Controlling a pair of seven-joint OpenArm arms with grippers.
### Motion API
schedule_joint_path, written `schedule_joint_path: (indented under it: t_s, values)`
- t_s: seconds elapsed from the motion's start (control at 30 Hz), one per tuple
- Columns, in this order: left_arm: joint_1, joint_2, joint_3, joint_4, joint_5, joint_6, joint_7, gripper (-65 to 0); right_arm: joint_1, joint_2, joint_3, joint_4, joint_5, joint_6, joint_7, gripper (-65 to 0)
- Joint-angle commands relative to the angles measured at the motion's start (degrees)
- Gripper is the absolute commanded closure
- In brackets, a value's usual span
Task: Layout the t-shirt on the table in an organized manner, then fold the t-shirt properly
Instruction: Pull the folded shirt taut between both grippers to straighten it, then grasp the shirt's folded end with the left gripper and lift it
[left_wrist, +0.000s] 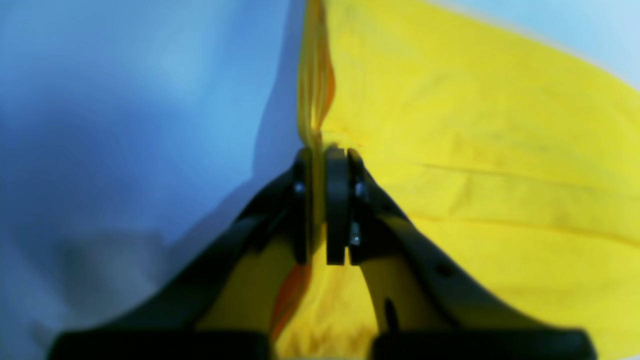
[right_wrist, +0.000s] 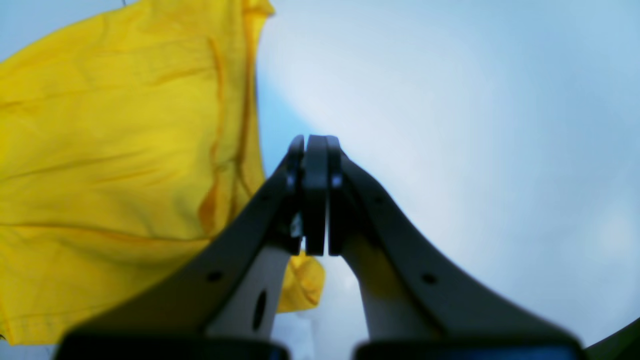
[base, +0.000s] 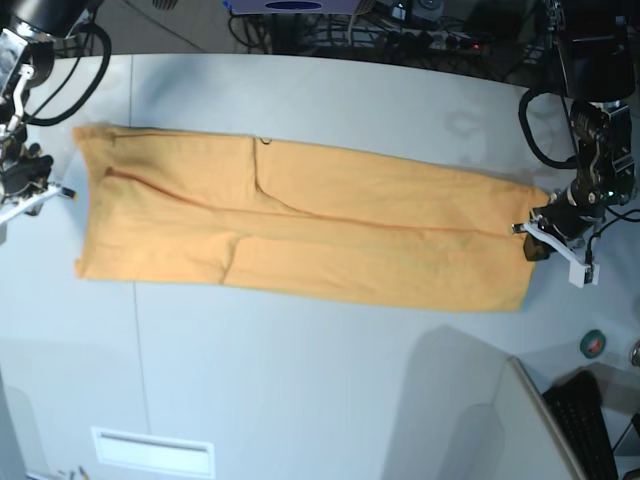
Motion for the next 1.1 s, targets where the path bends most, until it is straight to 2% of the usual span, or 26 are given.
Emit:
schedule_joint_path:
  t_s: [0.0,0.13,0.2,0.4,0.5,0.6,0.7,0.77,1.07]
  values:
    - [0.35,-1.42,-0.32,4.45,-0.76,-0.2,-1.28,0.0,0.65,0.85,0.17,1.02,0.33,0.08,1.24,0.0]
    - [7.12,-0.98,0.03,17.55,-0.67,-0.02,-1.1,0.0,0.65,0.85,0.17,1.02,0.33,0.08,1.24,0.0]
    - [9.49,-0.28,0.12,22.12,-0.67,-0.02,0.74,0.0,0.65,0.85,0.17,1.02,0.33,0.08,1.24,0.0]
    - [11.34,5.7,0.3,31.79,-0.58,-0.02,6.99,0.0,0.74,0.85,0.17,1.02,0.33,0.08,1.24,0.0]
    - [11.07,7.46,5.22,35.05,-0.58,-0.02,9.45,0.0,0.82,0.85,0.08,1.02,0.33,0.08,1.24,0.0]
    - [10.72,8.69,11.81,35.75,-0.58,0.68,9.62,0.0,0.91,0.85,0.08,1.02,0.33,0.08,1.24,0.0]
    - [9.84,10.1,17.7,35.66,-0.58,4.73,9.54,0.0,0.91,0.85,0.26,1.02,0.33,0.08,1.24,0.0]
    - [8.53,10.45,21.31,34.61,-0.58,5.69,9.54,0.0,0.91,0.85,0.34,1.02,0.33,0.08,1.24,0.0]
    - [3.69,14.76,27.11,26.43,-0.58,6.04,9.45,0.0,0.91,0.85,0.34,1.02,0.33,0.08,1.24,0.0]
